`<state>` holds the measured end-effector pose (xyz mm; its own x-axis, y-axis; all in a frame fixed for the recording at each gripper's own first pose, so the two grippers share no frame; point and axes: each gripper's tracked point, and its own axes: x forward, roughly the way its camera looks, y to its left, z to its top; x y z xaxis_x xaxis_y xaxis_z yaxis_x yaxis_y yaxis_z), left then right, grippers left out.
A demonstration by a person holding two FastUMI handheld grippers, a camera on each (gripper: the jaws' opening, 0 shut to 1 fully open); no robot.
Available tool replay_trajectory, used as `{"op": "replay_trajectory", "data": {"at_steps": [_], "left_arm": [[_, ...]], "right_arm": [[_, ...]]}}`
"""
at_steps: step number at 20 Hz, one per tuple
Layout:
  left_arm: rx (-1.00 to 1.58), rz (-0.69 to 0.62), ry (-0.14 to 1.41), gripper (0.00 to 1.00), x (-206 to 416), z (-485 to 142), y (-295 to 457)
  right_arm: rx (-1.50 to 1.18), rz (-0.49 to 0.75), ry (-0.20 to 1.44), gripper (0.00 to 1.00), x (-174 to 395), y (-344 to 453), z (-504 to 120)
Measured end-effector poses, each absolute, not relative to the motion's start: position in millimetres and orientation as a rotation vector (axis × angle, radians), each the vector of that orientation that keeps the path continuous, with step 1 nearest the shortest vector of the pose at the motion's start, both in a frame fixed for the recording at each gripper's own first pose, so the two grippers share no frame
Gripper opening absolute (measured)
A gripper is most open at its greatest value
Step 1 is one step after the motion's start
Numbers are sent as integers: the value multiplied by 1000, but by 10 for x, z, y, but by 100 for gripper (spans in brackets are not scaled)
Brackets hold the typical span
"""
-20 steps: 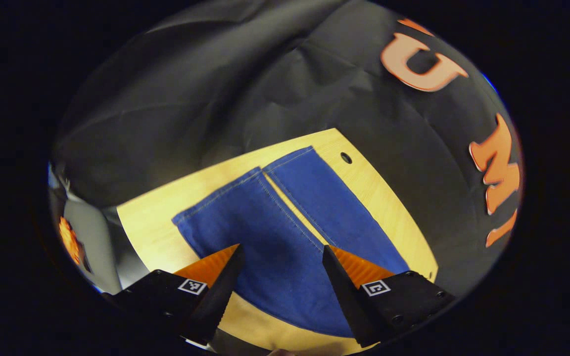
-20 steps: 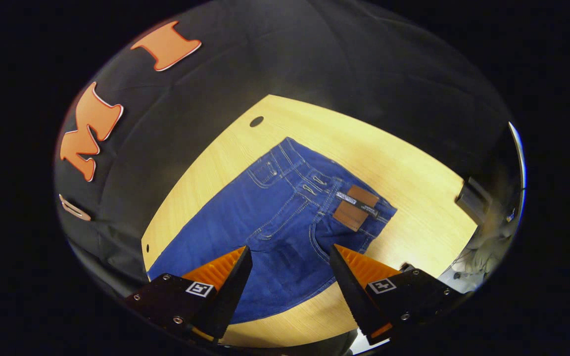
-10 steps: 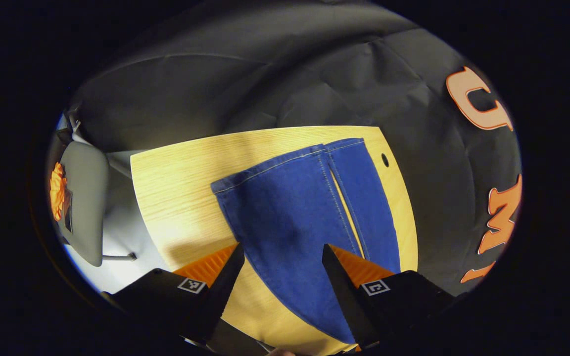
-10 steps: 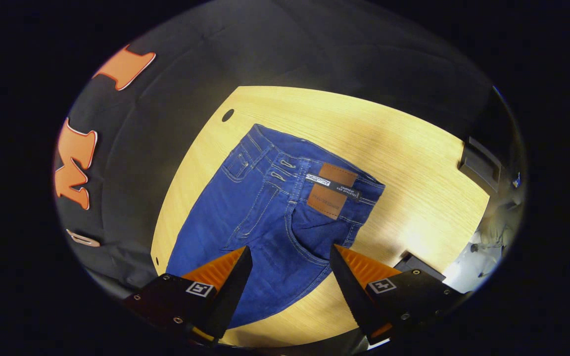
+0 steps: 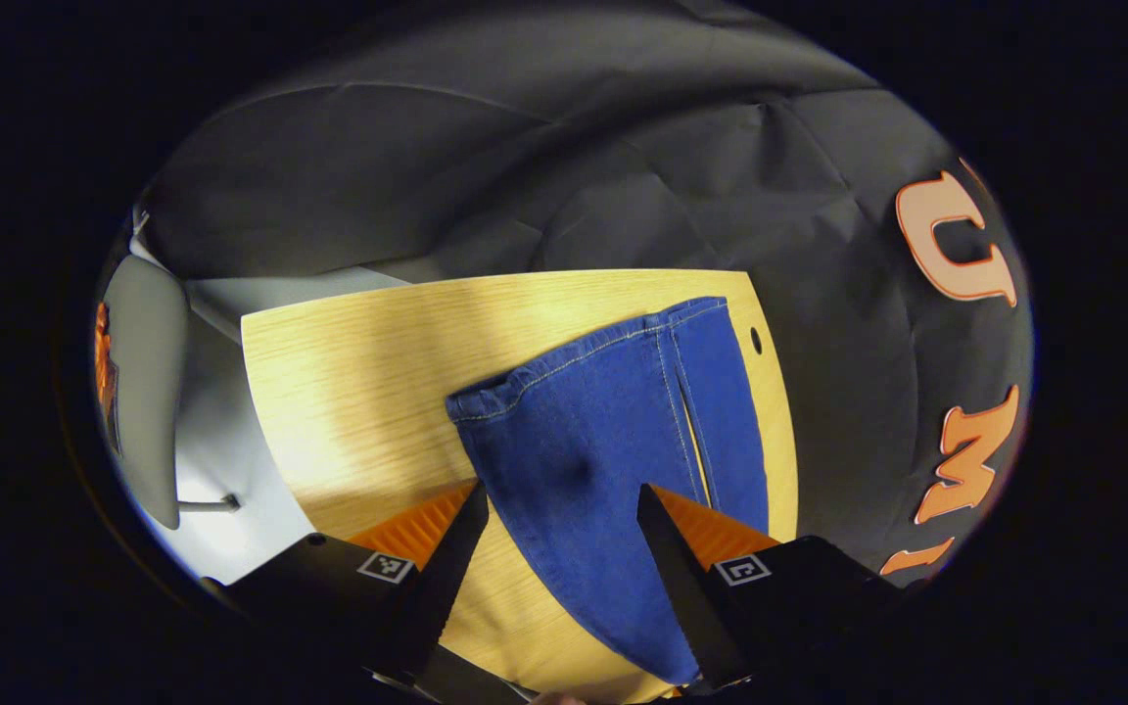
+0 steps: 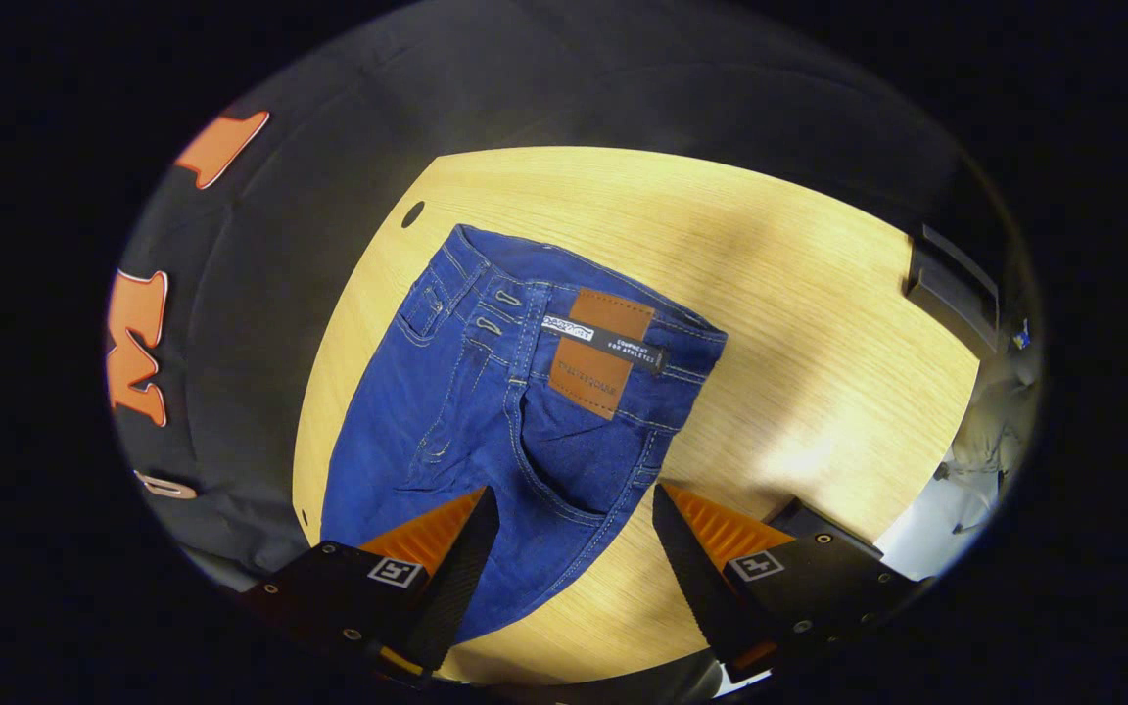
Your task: Grasp the waist and the cuffs of the jeans and fold them to make the two legs overlap; first hold the waist and fold one-third of the jeans toward the cuffs, then hold the cuffs and fold the remaining one-third in the same direction to finish folding.
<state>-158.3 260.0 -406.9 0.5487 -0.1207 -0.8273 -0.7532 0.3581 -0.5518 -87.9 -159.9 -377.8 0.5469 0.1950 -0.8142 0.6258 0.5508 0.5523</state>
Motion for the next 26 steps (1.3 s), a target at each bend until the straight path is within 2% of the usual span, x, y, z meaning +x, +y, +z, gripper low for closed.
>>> {"op": "replay_trajectory", "data": {"at_steps": [6,11,13,15,16,17,18,19,20,22,23,24,25,26], "left_arm": [[-1133,437,885,90,-1367,-4116,2661],[-1192,404,814,89,-1063,-4157,2629],[-1213,398,791,81,-998,-4171,2624],[-1226,393,792,81,-936,-4200,2597],[-1235,393,790,77,-897,-4230,2574],[-1248,394,784,69,-852,-4249,2567],[-1257,401,792,65,-833,-4304,2542],[-1265,411,803,55,-834,-4347,2514],[-1272,426,813,41,-840,-4394,2519],[-1249,449,817,13,-852,-4389,2532],[-1239,424,808,11,-805,-4366,2494],[-1223,424,797,11,-803,-4305,2511],[-1195,423,799,11,-829,-4259,2546],[-1166,458,823,11,-863,-4318,2573]], "right_arm": [[1026,-300,961,98,-811,-1587,-3760],[1137,-285,926,97,-702,-1580,-3743],[1192,-289,897,95,-655,-1579,-3749],[1214,-283,876,93,-607,-1546,-3749],[1215,-274,872,92,-586,-1529,-3750],[1220,-272,869,90,-547,-1521,-3768],[1233,-269,867,86,-506,-1505,-3787],[1247,-285,873,82,-487,-1504,-3819],[1250,-304,884,70,-467,-1495,-3868],[1243,-364,905,41,-535,-1537,-3932],[1258,-377,900,27,-530,-1533,-3929],[1270,-357,873,18,-477,-1514,-3889],[1284,-361,858,18,-509,-1518,-3864],[1297,-338,847,11,-519,-1527,-3801]]}}
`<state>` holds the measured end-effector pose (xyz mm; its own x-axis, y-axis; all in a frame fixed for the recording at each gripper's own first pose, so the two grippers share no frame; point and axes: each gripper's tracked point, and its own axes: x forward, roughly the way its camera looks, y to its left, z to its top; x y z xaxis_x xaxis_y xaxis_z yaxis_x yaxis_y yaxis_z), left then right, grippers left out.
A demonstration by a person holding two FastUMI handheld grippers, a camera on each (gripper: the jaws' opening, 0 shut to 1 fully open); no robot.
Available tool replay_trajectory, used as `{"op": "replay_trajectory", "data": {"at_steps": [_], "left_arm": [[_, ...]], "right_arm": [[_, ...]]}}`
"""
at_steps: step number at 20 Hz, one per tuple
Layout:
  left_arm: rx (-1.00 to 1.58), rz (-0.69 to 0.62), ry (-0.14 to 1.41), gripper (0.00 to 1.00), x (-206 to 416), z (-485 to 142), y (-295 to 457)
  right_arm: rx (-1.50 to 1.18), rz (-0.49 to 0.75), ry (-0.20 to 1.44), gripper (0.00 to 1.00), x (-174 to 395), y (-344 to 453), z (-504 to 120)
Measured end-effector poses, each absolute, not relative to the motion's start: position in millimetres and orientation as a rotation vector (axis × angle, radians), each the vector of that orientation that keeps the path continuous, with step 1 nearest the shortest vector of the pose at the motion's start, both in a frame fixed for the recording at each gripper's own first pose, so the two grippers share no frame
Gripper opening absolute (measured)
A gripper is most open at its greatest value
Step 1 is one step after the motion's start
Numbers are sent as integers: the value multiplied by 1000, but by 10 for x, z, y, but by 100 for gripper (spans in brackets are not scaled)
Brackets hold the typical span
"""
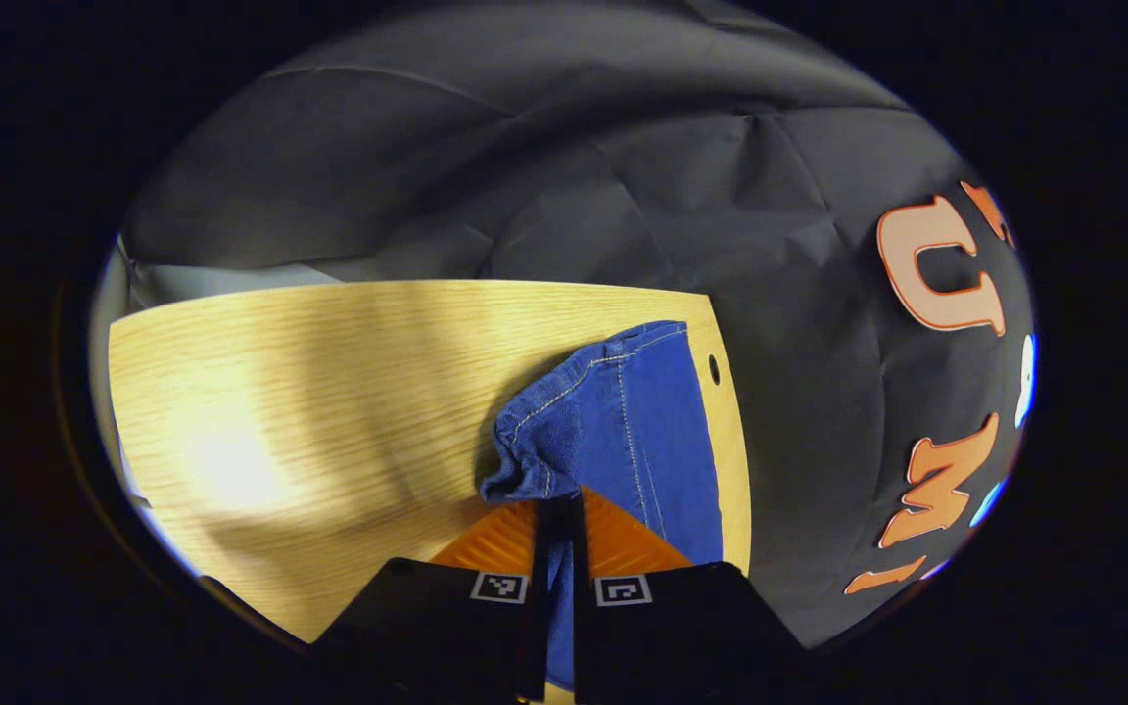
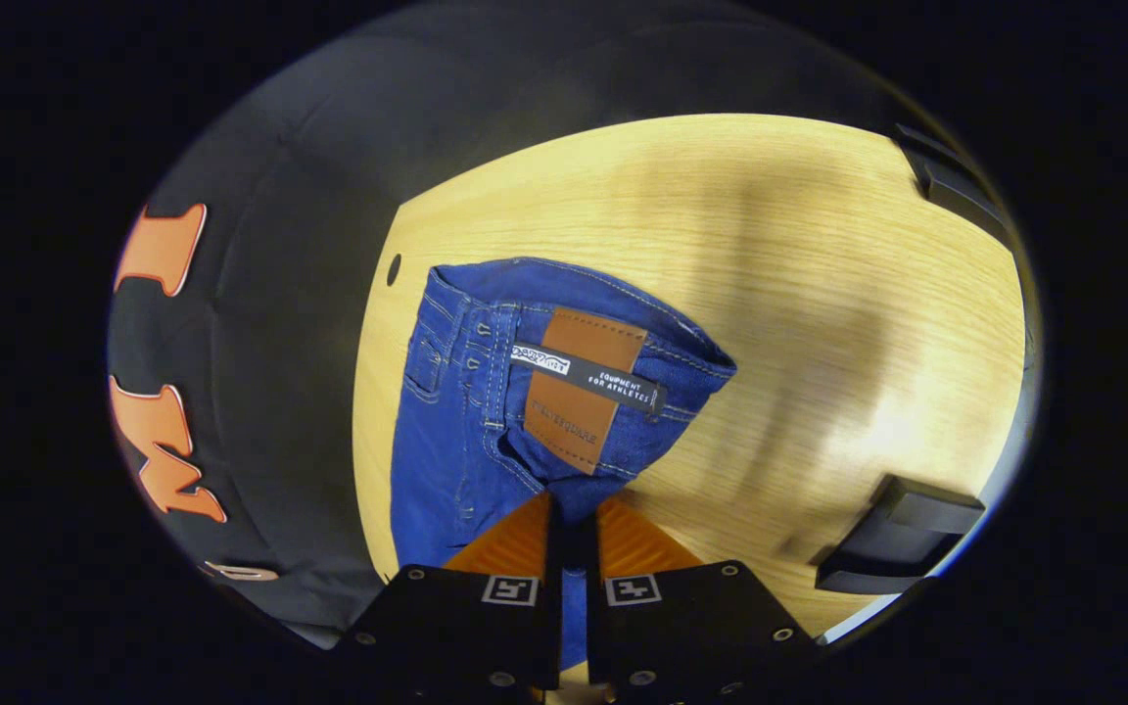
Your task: Grasp the waist and the cuffs of the jeans and fold them to make the two legs overlap; first hold the waist and fold one-third of the jeans toward the cuffs, then hold the cuffs and fold the remaining one-third in the same direction to finish folding.
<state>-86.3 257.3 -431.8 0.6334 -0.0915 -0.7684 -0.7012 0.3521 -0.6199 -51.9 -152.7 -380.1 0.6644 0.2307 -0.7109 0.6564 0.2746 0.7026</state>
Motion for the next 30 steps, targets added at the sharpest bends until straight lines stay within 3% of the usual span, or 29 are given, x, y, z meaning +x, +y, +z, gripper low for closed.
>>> {"op": "replay_trajectory", "data": {"at_steps": [1,3,10,18,22,25,30], "left_arm": [[-1161,454,829,4,-888,-4266,2537],[-1139,451,810,4,-930,-4089,2531],[-1102,496,784,4,-1078,-3459,2482],[-1031,479,779,4,-678,-2881,2295],[-1118,600,842,4,-447,-3148,2533],[-1174,708,938,4,-604,-3342,2566],[-1085,709,1127,4,-662,-3536,2498]], "right_arm": [[1301,-319,834,11,-511,-1530,-3751],[1293,-324,833,6,-547,-1563,-3654],[1337,-243,843,6,-407,-1535,-3318],[1400,-213,958,6,-107,-1456,-2946],[1466,-270,944,6,146,-1394,-2846],[1476,-329,936,6,250,-1378,-2808],[1478,-366,962,6,341,-1331,-2835]]}}
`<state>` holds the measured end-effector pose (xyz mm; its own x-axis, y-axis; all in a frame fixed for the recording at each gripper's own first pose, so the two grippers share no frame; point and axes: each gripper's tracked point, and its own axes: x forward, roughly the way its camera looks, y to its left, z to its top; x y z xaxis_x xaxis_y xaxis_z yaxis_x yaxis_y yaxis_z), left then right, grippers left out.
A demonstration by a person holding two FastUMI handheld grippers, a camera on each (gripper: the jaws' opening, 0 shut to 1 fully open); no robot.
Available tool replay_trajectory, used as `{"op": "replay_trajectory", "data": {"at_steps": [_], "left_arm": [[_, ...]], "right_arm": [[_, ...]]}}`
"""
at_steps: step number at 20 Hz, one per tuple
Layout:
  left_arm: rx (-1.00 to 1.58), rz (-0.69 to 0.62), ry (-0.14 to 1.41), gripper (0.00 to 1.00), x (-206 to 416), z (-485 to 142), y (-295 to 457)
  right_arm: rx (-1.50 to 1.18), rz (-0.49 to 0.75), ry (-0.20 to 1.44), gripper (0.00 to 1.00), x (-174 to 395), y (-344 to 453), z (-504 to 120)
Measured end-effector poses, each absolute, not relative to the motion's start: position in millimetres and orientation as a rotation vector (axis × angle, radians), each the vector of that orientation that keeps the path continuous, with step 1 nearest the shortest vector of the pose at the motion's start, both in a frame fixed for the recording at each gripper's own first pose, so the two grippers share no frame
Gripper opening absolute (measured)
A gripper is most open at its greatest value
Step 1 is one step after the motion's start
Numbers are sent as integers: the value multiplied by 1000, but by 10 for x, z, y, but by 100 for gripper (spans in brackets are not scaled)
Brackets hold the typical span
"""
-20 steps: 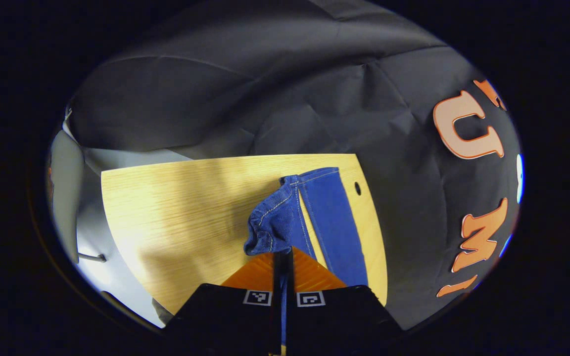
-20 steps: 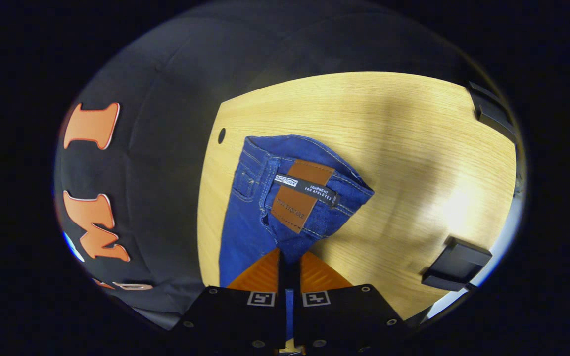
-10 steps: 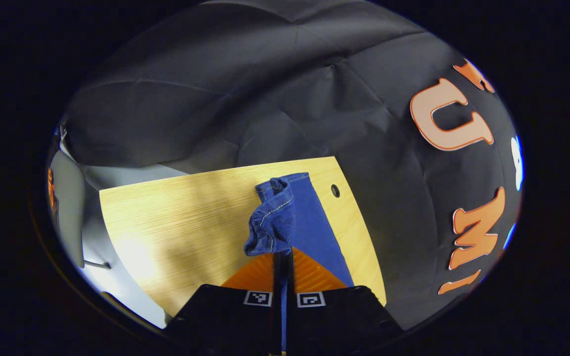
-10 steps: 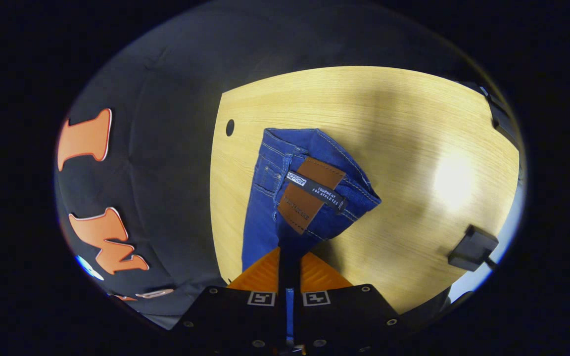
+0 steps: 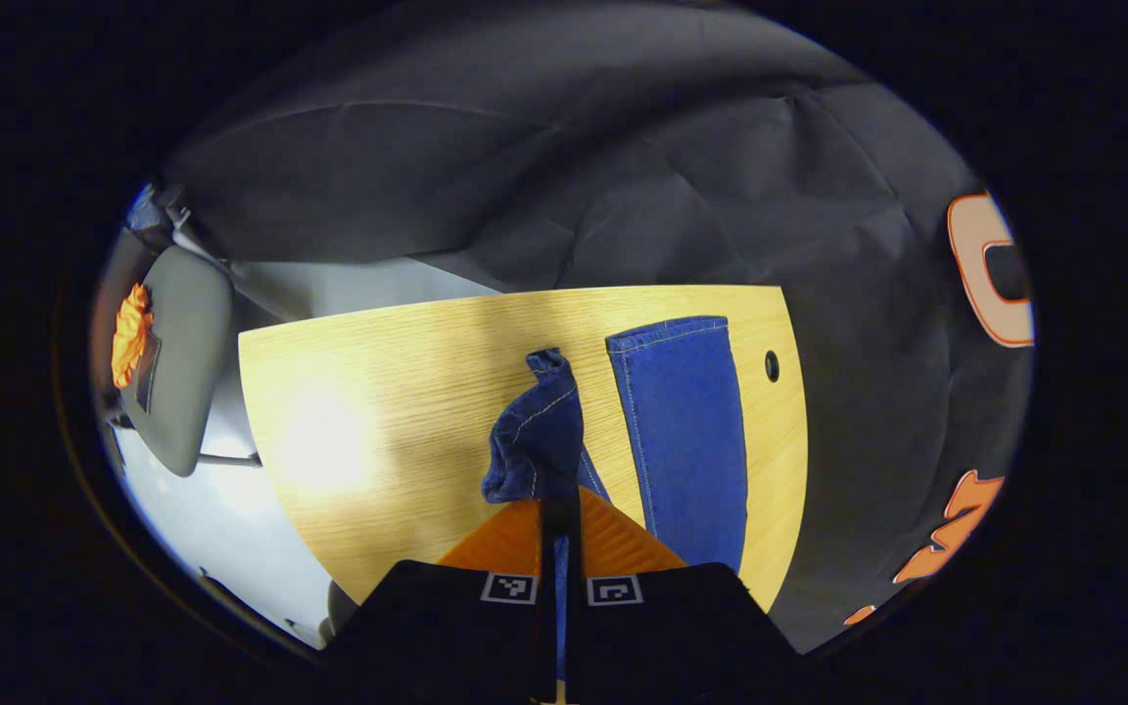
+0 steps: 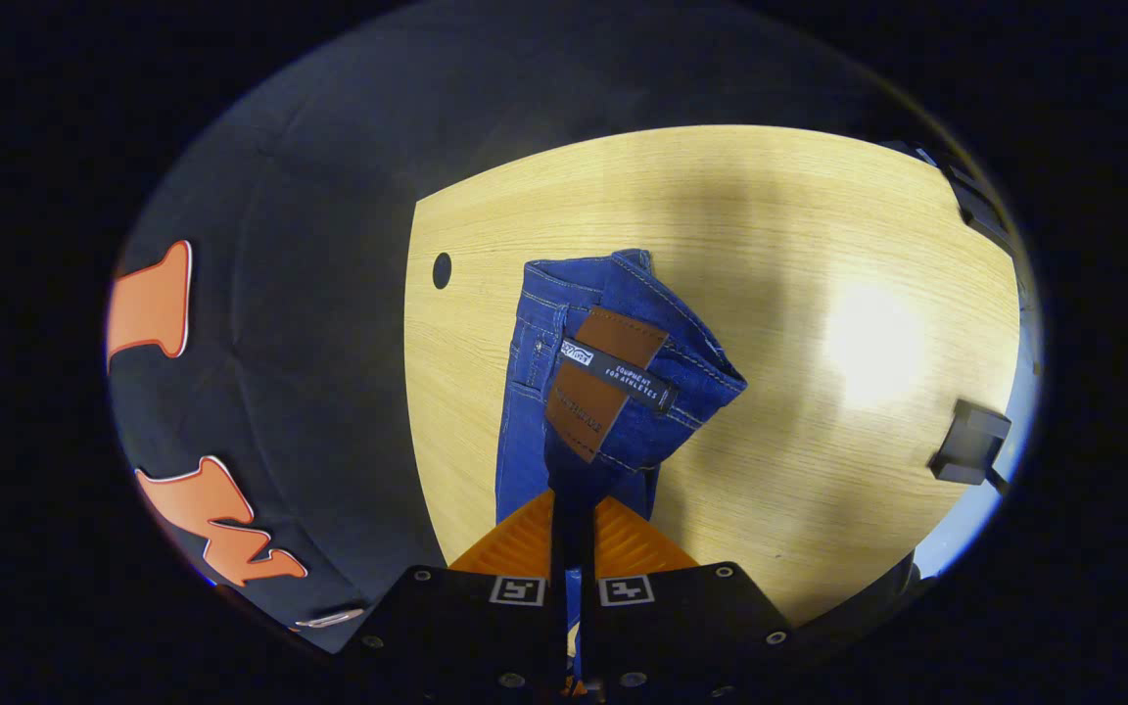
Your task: Grasp the waist and the cuffs of the jeans and fold them to make the two legs overlap; first hold the waist and fold one-third of the jeans toward the cuffs, then hold the cuffs and fold the remaining one-third in the same direction to finish folding.
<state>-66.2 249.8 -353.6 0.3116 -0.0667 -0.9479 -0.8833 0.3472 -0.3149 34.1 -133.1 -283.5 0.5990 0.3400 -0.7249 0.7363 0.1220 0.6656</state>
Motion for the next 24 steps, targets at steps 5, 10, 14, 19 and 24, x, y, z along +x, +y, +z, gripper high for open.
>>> {"op": "replay_trajectory", "data": {"at_steps": [5,10,14,19,24], "left_arm": [[-1114,721,1179,4,-28,-3716,2415],[-1044,637,1255,4,500,-3813,2313],[-877,388,1300,4,989,-3911,2219],[-695,239,1314,4,1498,-4020,2306],[-737,340,1410,4,1612,-4236,2419]], "right_arm": [[1486,-363,971,6,681,-1245,-2808],[1509,-385,999,6,986,-1225,-2854],[1518,-403,1011,6,1229,-1260,-2923],[1483,-410,1041,6,1503,-1250,-2966],[1481,-437,1107,6,1747,-1227,-3182]]}}
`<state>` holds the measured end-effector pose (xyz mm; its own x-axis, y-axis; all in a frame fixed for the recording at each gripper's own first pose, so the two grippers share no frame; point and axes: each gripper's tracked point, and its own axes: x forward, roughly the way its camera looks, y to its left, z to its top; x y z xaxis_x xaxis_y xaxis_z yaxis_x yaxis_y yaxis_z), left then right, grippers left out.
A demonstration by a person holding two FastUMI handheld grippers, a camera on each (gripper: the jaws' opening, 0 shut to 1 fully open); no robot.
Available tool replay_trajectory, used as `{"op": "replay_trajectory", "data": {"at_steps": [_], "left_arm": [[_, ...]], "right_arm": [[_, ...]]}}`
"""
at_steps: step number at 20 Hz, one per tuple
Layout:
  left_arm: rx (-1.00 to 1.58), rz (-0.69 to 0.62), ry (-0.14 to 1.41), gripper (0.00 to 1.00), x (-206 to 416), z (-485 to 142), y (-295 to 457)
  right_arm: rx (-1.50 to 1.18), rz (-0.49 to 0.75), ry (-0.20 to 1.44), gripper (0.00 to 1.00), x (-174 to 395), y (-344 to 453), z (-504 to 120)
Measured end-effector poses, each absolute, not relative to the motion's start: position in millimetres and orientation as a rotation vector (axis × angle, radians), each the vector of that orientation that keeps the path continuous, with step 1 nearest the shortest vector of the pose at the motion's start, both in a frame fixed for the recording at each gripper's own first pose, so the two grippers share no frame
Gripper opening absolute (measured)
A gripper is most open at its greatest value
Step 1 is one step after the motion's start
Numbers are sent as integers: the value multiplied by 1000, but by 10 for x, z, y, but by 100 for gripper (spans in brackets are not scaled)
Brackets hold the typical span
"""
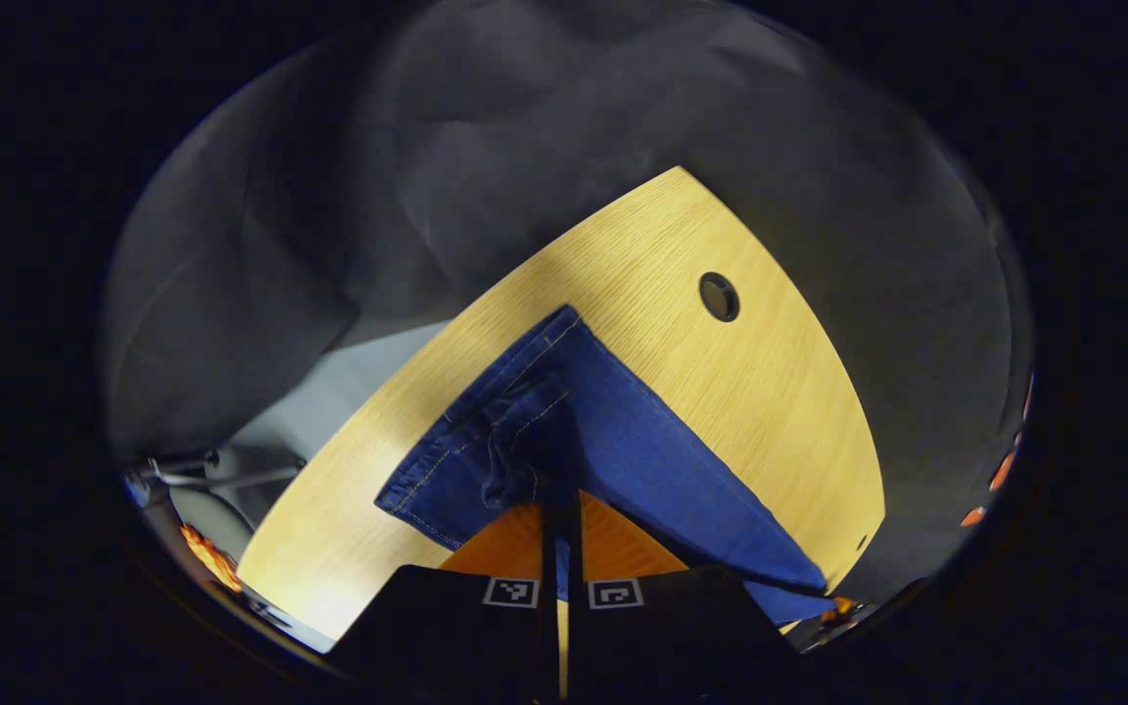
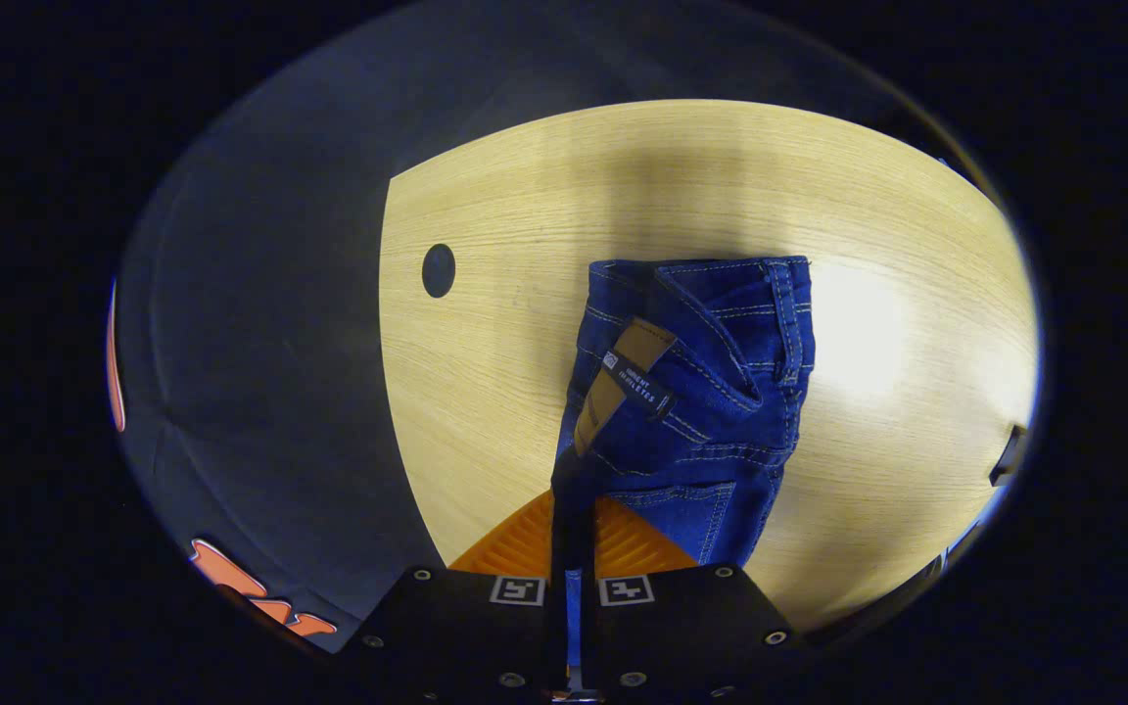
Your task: Grasp the waist and the cuffs of the jeans and fold them to make the two legs overlap; first hold the waist and fold one-third of the jeans toward the cuffs, then hold the cuffs and fold the remaining one-third in the same direction to finish folding.
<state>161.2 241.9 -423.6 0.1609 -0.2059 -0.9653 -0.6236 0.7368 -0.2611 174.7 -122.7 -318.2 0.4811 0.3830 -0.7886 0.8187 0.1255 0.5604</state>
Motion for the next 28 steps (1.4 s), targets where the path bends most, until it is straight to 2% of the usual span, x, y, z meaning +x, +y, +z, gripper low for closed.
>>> {"op": "replay_trajectory", "data": {"at_steps": [3,6,7,8,9,10,11,12,13,15,16,18,20,21,22,24,28], "left_arm": [[-739,347,1378,4,1794,-4333,2419],[-716,325,1365,9,1863,-4312,2383],[-720,298,1339,13,1940,-4282,2355],[-711,277,1278,15,2048,-4186,2404],[-709,263,1189,31,2205,-4093,2457],[-702,282,1133,32,2282,-3986,2538],[-715,280,1076,38,2387,-3877,2557],[-713,276,1056,38,2398,-3784,2553],[-692,242,1065,51,2384,-3655,2492],[-646,182,1014,77,2460,-3530,2358],[-623,166,977,79,2479,-3420,2321],[-566,138,931,96,2492,-3206,2219],[-506,91,876,96,2485,-2965,2110],[-475,65,840,97,2488,-2842,2049],[-439,53,823,97,2426,-2735,1985],[-407,20,790,98,2347,-2497,1820],[-411,-24,717,98,2150,-2037,1599]], "right_arm": [[1482,-457,1121,6,1852,-1189,-3212],[1492,-472,1137,6,1812,-1170,-3175],[1515,-464,1142,6,1804,-1142,-3134],[1532,-451,1118,15,1872,-1164,-3078],[1545,-425,1086,12,1912,-1198,-3006],[1572,-397,1037,15,2029,-1227,-2897],[1605,-358,963,6,2165,-1268,-2756],[1627,-324,902,19,2264,-1286,-2632],[1617,-292,852,22,2337,-1317,-2518],[1533,-284,864,28,2253,-1326,-2451],[1481,-285,883,33,2154,-1336,-2487],[1397,-263,890,36,1996,-1335,-2473],[1292,-267,912,65,1804,-1379,-2572],[1233,-279,930,72,1703,-1433,-2644],[1179,-295,950,92,1608,-1477,-2726],[1108,-324,979,97,1451,-1596,-2872],[1085,-357,992,98,1308,-1801,-3141]]}}
